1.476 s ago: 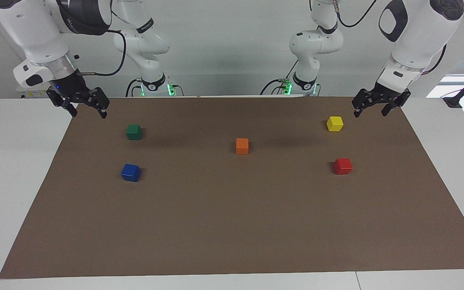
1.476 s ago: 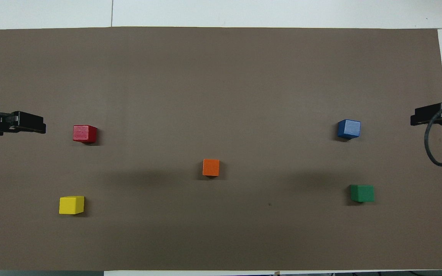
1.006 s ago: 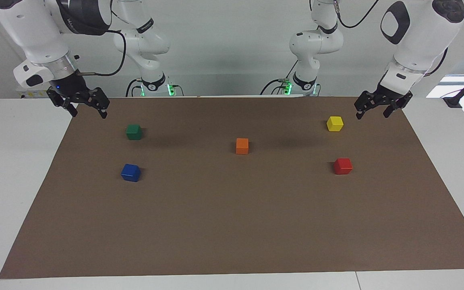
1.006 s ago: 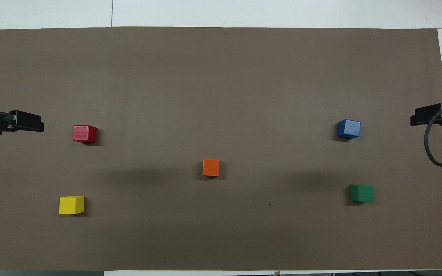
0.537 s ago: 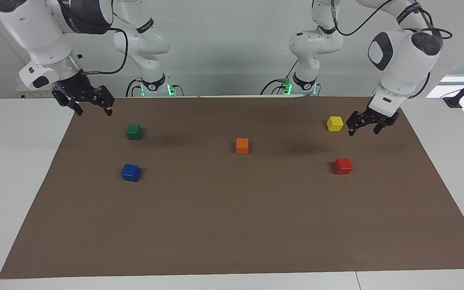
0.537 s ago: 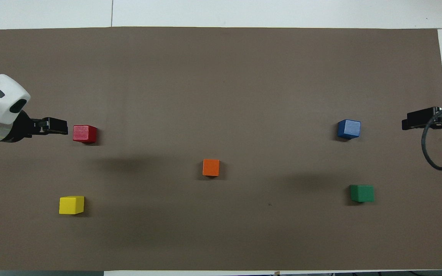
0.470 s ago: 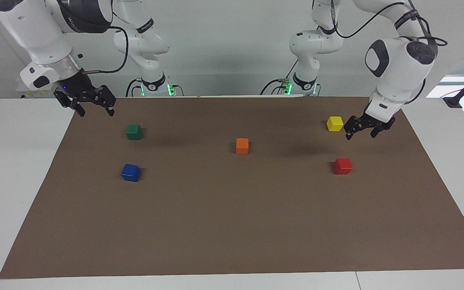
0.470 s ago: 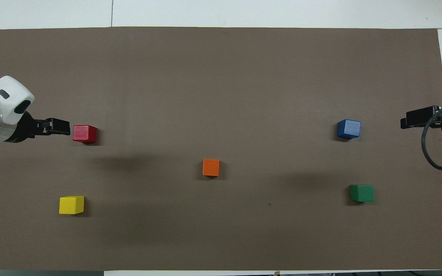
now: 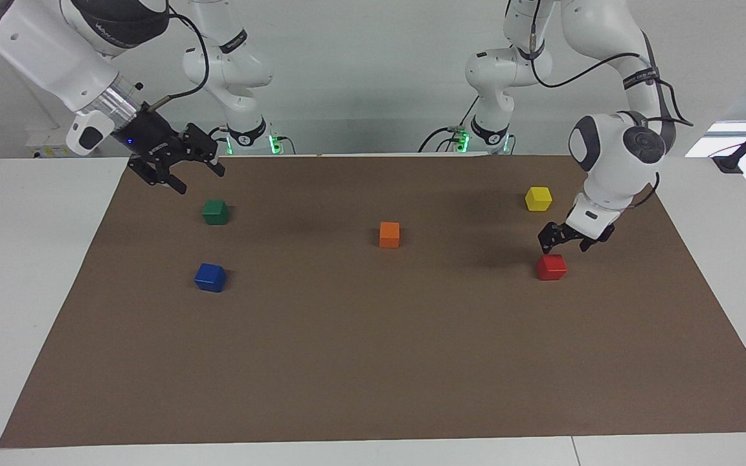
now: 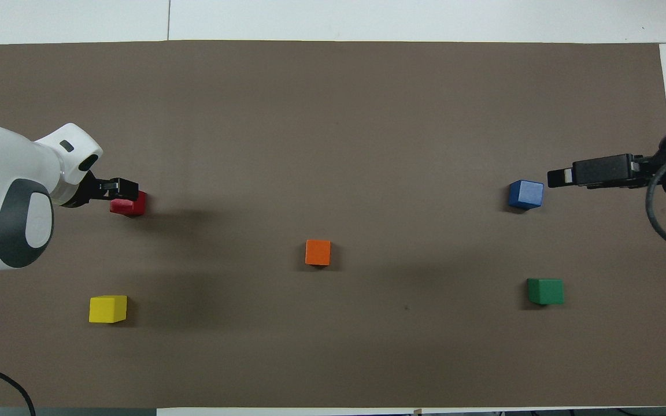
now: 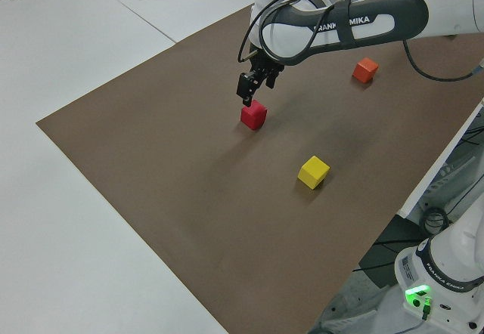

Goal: Transfer red block to right arm and stack on blue block
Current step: 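Lift the red cube with the left gripper while the right gripper reaches forward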

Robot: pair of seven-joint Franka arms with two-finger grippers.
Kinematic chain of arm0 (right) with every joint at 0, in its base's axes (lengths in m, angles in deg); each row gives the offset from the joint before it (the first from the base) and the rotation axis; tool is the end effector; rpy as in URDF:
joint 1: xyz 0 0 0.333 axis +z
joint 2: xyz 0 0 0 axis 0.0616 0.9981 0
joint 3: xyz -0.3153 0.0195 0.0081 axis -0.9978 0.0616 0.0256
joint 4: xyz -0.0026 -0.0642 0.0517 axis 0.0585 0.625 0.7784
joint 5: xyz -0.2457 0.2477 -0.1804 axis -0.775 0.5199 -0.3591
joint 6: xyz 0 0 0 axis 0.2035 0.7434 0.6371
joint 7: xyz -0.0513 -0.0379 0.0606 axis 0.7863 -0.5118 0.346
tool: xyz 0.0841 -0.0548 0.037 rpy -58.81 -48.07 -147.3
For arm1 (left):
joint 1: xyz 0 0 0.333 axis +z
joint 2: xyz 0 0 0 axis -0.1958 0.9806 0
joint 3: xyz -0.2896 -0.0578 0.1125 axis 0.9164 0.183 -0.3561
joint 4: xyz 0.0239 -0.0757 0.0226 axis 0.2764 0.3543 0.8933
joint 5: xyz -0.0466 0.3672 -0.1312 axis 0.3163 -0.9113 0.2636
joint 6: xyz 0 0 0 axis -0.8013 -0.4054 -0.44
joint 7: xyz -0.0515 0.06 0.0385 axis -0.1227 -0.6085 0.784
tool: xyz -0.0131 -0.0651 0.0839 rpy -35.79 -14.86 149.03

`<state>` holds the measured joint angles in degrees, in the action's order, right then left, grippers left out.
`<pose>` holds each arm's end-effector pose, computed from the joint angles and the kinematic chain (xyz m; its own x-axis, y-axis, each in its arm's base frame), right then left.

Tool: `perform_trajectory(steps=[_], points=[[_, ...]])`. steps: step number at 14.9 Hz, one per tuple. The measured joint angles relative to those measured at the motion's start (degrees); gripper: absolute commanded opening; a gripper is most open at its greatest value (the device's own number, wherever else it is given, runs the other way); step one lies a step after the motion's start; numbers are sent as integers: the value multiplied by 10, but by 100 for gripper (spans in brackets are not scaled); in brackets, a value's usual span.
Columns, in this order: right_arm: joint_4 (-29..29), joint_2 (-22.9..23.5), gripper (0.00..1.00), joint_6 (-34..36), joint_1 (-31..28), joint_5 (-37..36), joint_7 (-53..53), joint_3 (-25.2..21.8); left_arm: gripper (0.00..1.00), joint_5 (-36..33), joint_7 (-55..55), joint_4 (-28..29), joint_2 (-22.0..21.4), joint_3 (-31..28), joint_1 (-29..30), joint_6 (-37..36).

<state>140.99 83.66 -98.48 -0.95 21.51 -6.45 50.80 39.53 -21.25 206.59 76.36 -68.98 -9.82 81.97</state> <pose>0.5380 0.0090 0.5847 0.9977 0.0100 0.0667 0.0460 -0.8237 -0.5651 0.5700 -0.0234 0.3739 0.9991 -0.0410 0.0044 -0.0410 -0.9991 -0.0078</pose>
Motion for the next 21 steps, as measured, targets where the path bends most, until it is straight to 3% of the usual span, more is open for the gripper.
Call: perform_trajectory(steps=[5,8,11,13,14,15,17,21], points=[[91,6,100,-1,-10,247,-154,0,100,-1,0,8,22,-2,-4,28],[149,35,100,10,-11,365,-268,0,100,-4,10,13,36,-4,-3,35],[177,76,100,69,-9,456,-339,2,100,-5,14,17,58,-5,-3,55],[187,124,100,147,-7,515,-396,3,100,-5,14,20,66,-5,-3,59],[187,156,100,183,-4,540,-425,3,89,-5,14,22,67,-5,-3,61],[186,188,100,212,3,560,-447,4,69,-5,13,22,68,-5,-3,61],[182,236,100,269,24,609,-465,5,3,-5,-5,21,68,-5,-3,61],[174,266,100,324,79,683,-454,7,0,6,-86,10,68,-5,-3,37]])
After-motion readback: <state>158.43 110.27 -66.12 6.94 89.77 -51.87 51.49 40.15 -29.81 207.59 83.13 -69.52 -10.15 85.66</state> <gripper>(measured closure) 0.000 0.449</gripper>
